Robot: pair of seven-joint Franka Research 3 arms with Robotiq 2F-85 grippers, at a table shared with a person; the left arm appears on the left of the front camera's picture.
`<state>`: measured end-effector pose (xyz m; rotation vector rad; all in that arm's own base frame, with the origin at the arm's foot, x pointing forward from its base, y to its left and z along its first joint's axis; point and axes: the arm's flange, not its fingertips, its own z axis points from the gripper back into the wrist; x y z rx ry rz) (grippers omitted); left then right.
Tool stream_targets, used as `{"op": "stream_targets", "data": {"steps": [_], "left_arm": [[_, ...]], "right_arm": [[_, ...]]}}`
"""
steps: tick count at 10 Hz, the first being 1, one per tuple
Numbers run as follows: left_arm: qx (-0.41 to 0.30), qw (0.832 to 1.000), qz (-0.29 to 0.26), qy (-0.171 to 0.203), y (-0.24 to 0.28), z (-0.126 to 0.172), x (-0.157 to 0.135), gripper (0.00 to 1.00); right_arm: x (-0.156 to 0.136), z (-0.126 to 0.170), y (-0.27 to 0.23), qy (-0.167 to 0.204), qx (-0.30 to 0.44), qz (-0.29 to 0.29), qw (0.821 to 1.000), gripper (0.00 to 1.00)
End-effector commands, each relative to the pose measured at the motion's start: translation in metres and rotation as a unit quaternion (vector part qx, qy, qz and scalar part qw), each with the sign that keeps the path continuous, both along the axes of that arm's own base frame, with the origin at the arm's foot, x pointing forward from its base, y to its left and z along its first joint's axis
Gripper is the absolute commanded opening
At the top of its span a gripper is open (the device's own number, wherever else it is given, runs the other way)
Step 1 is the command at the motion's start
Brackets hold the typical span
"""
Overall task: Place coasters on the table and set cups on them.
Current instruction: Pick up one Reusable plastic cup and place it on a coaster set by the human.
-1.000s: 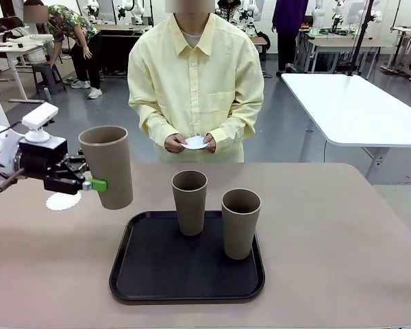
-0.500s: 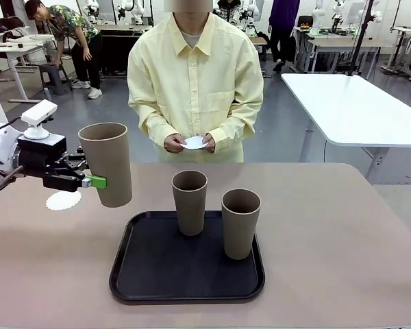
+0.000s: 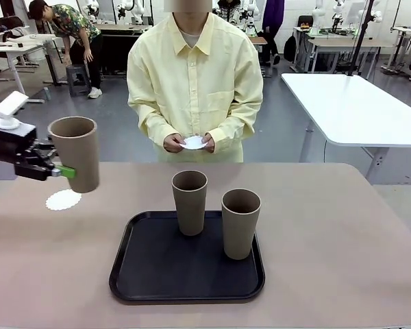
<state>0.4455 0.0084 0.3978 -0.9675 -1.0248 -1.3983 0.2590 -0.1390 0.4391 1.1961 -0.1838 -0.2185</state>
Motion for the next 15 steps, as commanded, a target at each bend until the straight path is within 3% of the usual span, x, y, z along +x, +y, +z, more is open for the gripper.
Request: {"op": "stream_targets", "data": {"steps": [1,6,15], "left_arm": [[-0.022,1.000,0.020,-0.009,0.041,-0.001,0.020,0.84],[-0.076,0.993,0.085,0.014,0.119,-0.009,0.045,0.84],[-0.062,0.994,0.086,0.012,0.120,-0.016,0.042,0.84]], "right_arm": [[0.000,0.000,-0.001,0.000,0.005,-0.001,1.000,1.00],[0.000,0.000,-0.001,0.000,0.005,-0.001,1.000,1.00],[0.000,0.000,-0.001,0.000,0.005,-0.001,1.000,1.00]]}}
